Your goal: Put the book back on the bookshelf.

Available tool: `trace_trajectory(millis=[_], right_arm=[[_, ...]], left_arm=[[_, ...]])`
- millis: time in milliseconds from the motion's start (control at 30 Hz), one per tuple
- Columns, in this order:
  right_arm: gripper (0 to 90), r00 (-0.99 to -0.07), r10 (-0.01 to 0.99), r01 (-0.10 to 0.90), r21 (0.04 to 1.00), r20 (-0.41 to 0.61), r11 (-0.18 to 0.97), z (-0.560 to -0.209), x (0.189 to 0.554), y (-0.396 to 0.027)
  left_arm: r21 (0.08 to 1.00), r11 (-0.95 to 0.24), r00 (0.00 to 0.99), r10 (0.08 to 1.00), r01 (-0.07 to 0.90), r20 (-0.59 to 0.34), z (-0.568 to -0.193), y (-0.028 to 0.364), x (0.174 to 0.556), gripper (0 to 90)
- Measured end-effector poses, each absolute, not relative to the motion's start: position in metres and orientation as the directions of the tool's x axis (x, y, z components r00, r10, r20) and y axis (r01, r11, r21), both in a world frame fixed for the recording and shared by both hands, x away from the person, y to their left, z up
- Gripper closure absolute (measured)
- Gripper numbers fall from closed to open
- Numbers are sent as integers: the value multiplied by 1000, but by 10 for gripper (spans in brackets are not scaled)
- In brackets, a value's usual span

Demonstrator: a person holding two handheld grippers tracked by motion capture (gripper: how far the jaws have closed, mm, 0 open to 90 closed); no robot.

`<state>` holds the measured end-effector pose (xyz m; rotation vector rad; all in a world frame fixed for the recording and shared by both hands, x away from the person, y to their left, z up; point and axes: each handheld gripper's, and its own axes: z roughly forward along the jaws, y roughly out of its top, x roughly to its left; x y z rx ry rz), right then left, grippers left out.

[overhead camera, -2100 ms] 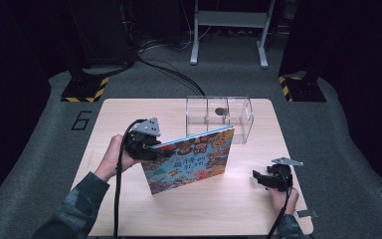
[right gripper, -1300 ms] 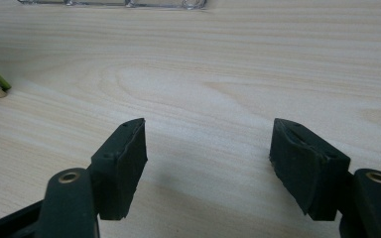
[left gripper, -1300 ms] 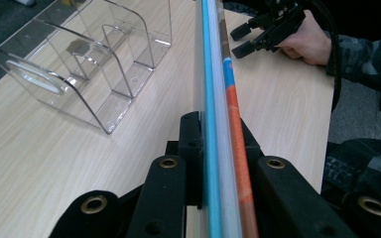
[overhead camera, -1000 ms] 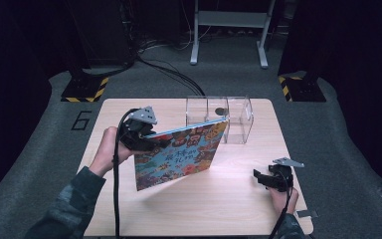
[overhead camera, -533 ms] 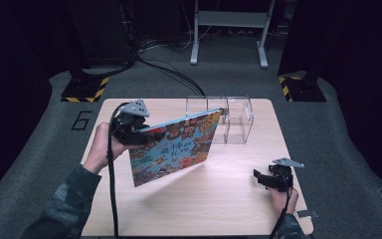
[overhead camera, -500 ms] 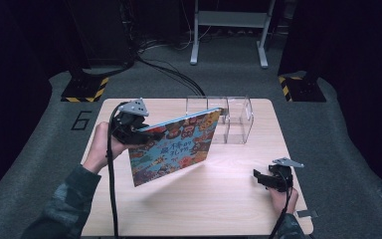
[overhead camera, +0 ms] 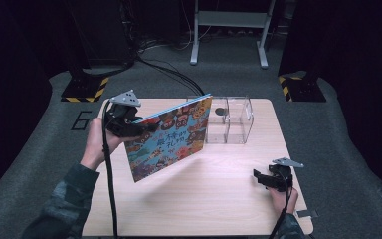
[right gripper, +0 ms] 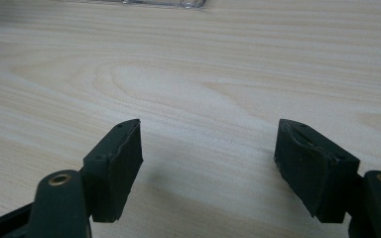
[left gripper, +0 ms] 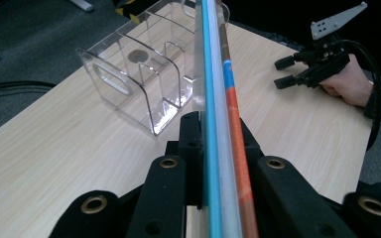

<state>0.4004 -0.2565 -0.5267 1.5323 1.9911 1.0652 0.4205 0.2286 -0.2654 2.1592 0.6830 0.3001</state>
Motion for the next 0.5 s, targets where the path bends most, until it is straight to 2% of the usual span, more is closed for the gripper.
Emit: trace_trajectory(millis=[500], right_arm=[[275,-308,943,630,770,127,102,-527,400,-256]], left_arm=[[781,-464,778,627,418,-43,-266,223,435,808]])
